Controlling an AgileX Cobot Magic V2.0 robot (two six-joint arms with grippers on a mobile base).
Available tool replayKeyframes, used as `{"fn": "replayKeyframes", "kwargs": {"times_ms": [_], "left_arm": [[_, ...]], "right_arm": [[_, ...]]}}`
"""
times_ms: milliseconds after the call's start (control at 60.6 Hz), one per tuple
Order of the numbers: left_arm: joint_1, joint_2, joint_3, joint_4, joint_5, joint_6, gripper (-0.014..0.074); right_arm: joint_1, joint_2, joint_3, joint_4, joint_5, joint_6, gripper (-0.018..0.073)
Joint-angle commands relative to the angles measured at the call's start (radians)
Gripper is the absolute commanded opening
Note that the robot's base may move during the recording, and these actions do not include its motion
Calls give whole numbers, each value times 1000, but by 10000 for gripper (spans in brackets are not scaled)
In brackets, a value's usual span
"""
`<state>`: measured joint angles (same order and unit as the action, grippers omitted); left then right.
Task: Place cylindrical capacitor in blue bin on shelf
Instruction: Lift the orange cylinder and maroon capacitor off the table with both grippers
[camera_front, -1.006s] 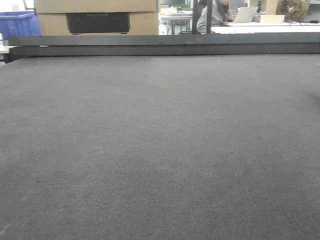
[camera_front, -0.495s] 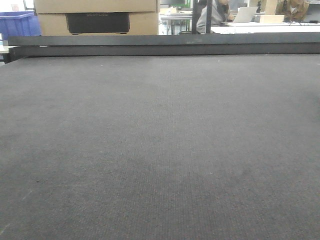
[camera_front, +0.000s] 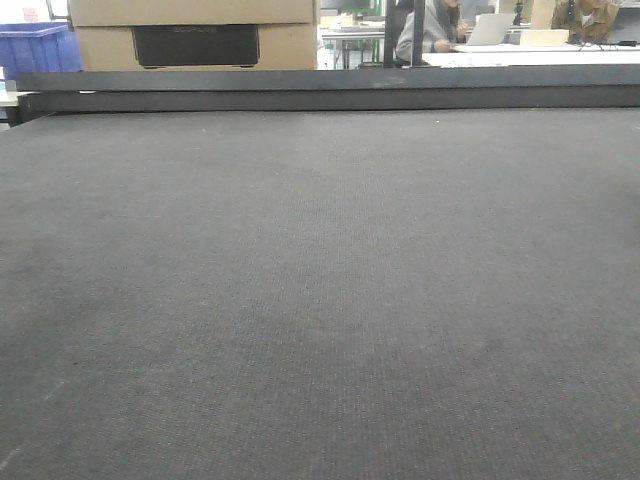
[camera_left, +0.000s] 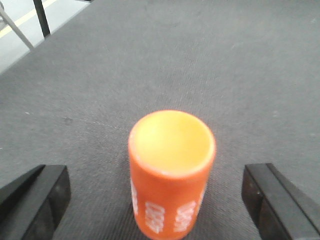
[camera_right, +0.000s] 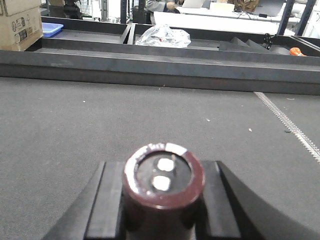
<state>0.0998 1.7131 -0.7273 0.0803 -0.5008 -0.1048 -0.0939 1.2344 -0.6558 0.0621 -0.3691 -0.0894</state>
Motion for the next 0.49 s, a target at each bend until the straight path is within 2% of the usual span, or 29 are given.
{"fn": "replayKeyframes", "kwargs": {"times_ms": [0, 165, 429, 478], "left_arm": [[4, 52, -32, 1, -27, -10, 599], [4, 138, -61, 1, -138, -10, 599], [4, 199, -105, 1, -146, -12, 598], [4, 199, -108, 1, -150, -12, 576]], "right_arm": [[-2, -12, 0, -8, -19, -6, -122], [-2, -12, 0, -8, -19, -6, -122], [-2, -12, 0, -8, -19, -6, -122], [-2, -12, 0, -8, -19, -6, -122]]}}
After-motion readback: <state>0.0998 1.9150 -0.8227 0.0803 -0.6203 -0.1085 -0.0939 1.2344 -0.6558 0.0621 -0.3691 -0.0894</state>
